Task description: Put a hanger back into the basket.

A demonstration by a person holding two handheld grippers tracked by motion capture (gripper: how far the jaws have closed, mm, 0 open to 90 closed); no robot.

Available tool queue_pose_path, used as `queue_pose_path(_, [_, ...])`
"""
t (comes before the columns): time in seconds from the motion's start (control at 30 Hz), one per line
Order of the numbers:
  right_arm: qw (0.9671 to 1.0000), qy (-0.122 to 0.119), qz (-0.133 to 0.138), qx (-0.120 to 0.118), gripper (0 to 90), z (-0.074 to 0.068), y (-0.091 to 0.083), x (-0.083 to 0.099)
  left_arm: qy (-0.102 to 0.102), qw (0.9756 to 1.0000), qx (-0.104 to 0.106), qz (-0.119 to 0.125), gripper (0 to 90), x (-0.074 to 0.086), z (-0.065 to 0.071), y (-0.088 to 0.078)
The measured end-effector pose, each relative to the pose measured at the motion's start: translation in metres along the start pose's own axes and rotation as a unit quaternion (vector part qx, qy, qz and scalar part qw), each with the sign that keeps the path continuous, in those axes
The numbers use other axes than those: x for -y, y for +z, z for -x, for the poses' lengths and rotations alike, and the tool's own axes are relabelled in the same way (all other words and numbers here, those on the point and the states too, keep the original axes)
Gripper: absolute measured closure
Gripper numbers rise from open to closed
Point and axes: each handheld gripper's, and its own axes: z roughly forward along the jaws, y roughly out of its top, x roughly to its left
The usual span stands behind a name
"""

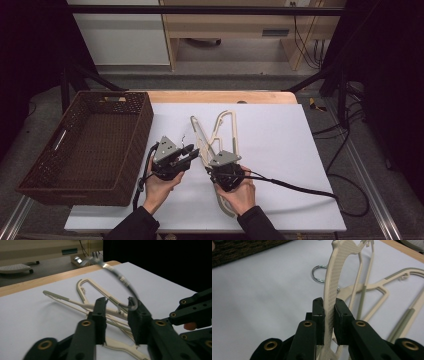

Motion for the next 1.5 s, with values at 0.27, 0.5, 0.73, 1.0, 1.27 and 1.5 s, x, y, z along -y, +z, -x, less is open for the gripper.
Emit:
queue_pose_path(0.27, [0.9995,0.008,-0.003,0.032,85.8,0.013,-0.017,-0.006,0.006,0.9998,0.003,0.021,40.0,-0.008,-0.01,-0.02])
queue_pose_path(0.5, [0.9997,0.008,-0.001,0.025,86.8,0.028,-0.03,-0.009,0.027,0.9995,0.014,-0.003,23.0,-0.007,-0.018,-0.037])
queue_pose_path(0.73, [0.998,-0.009,0.026,-0.056,86.9,0.041,-0.049,-0.011,0.047,0.9978,0.03,-0.035,13.4,-0.001,-0.023,-0.053])
queue_pose_path(1.0, [0.9836,-0.055,0.025,-0.17,86.9,0.038,-0.061,-0.009,0.088,0.9918,0.058,-0.072,10.8,-0.002,-0.016,-0.058])
queue_pose_path(1.27, [0.9729,-0.081,0.008,-0.217,86.9,0.028,-0.058,-0.003,0.129,0.979,0.101,-0.122,22.0,0.001,-0.002,-0.045])
queue_pose_path(1.5, [0.9661,-0.093,-0.006,-0.241,86.9,0.021,-0.053,0.002,0.154,0.9686,0.121,-0.153,51.2,0.005,0.005,-0.036])
